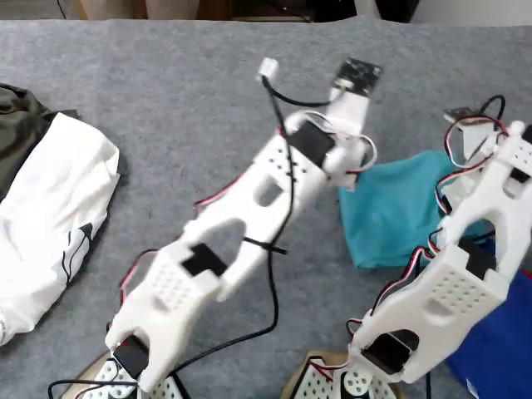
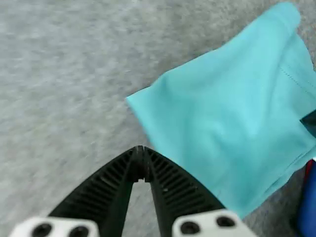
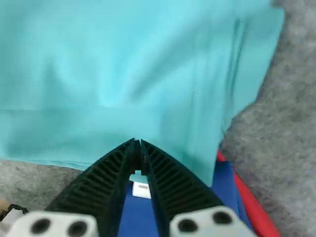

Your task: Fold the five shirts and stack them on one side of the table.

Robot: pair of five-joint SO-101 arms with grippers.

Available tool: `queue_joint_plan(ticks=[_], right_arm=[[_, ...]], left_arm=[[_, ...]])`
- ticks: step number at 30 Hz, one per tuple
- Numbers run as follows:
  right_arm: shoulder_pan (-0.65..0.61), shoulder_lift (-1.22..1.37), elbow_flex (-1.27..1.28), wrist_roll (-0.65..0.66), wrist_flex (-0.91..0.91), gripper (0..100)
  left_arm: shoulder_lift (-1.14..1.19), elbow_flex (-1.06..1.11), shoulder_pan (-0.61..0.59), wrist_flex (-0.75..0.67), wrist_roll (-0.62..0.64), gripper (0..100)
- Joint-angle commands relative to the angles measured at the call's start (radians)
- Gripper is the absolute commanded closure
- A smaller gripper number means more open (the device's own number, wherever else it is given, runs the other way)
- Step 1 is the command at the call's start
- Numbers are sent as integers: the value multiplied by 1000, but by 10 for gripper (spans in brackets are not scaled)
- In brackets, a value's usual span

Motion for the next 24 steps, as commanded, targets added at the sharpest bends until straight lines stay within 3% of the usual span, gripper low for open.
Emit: queue_joint_plan(ticks=[1,7,12,24], right_arm=[[47,-24,28,8,-57,993],[79,-24,124,9,-232,993],[85,-22,208,11,-333,993],[116,-30,269,92,-325,993]], left_arm=[[107,-203,32,-17,11,979],[320,-393,43,-17,11,979],[440,-430,12,-9,11,979],[493,-439,-44,52,9,979]])
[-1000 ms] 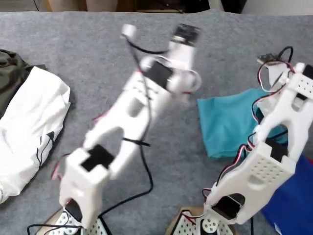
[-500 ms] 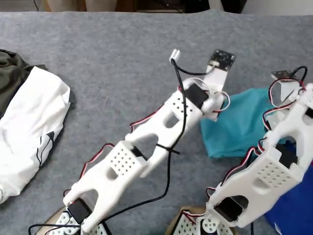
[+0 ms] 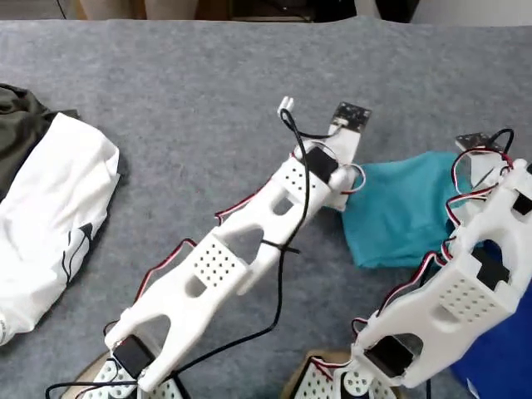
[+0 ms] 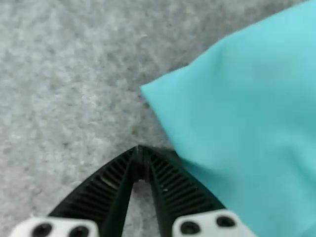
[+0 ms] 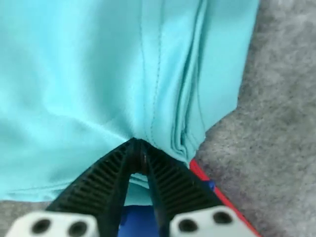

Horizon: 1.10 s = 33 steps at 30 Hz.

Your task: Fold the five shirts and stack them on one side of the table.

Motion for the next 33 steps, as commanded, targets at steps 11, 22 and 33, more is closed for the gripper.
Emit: queue_joint_plan(ticks=[11,22,33], right_arm=[[-93,-97,-329,12,169,993],[-211,67,-412,18,-110,993],[-134,285,-424,20,-261,993]], left_arm=[[-76,-302,-6,64,80,980],[-73,-316,34,44,229,980],[148,-324,80,14,238,980]])
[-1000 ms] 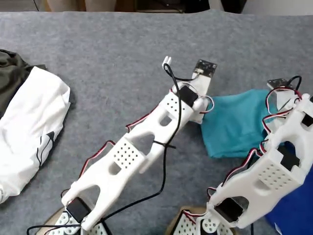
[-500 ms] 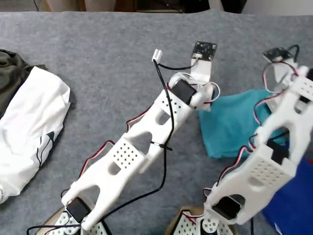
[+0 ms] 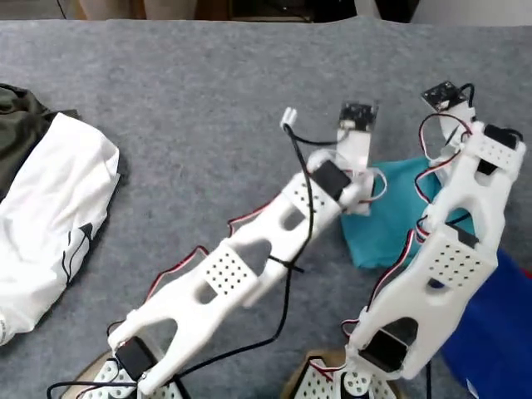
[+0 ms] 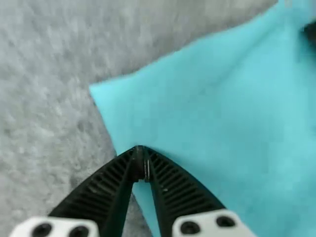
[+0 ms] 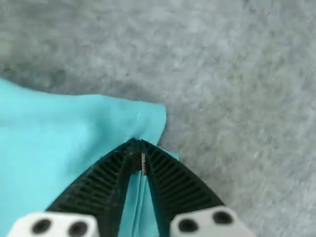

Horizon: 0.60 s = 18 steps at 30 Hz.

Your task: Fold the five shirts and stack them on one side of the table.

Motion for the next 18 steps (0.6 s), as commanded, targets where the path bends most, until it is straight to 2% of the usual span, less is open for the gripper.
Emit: queue_joint_plan(ticks=[1,7,14,15,18], right_arm=[[62,21,-64,9,-32,993],[54,18,-153,9,3,993],[53,-65,-364,-25,384,990],[56,-81,-392,-60,431,990],[76,-133,-447,-157,563,990]], left_arm=[[12,-49,-6,-9,9,980],[12,-51,-11,-6,6,980],[-8,-51,-18,98,3,980],[-30,-51,-20,118,-15,980],[-88,-51,5,172,-201,980]])
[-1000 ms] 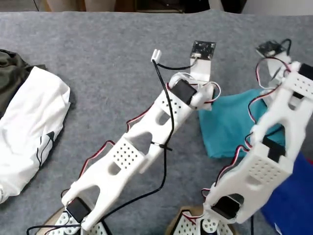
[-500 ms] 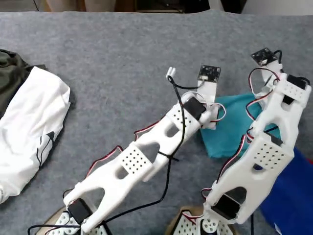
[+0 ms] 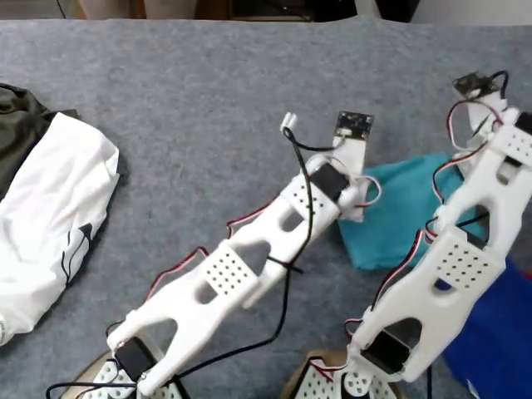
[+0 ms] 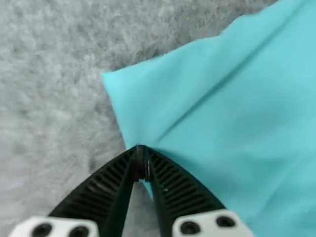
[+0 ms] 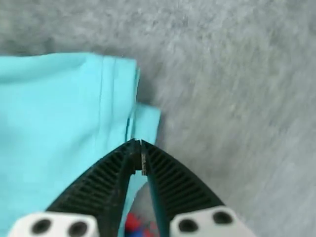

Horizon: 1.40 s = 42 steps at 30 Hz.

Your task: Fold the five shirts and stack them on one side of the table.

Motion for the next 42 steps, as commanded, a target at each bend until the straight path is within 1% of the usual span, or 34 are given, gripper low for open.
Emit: queue_joint_plan(ticks=[1,7,11,15,18,21,23,26,29,32,35,39,40,42], right_arm=[[38,-133,-96,-110,153,990],[128,-194,-94,-256,285,990],[176,-214,-7,-287,301,990],[211,-325,157,-292,285,990],[213,-467,337,-293,224,990],[199,-627,582,-313,130,990],[168,-733,763,-319,63,990],[143,-883,1029,-362,-92,990],[140,-1010,1230,-417,-242,990],[143,-1113,1356,-419,-342,991],[147,-1184,1422,-423,-405,990],[140,-1205,1481,-433,-405,990],[140,-1205,1492,-460,-399,990],[145,-1205,1504,-566,-384,989]], left_arm=[[-101,-29,18,58,-152,980],[-173,-31,-8,123,-216,980],[-211,-31,-3,161,-241,980],[-275,-31,-8,192,-258,980],[-325,-28,-21,210,-279,980],[-369,-26,-38,210,-308,980],[-392,-20,-43,212,-313,980],[-410,-20,-54,213,-308,981],[-424,2,-58,215,-307,981],[-490,106,-78,215,-296,981],[-601,281,-123,215,-278,981],[-791,531,-206,215,-281,981],[-840,592,-229,215,-284,981],[-937,721,-276,213,-285,980]])
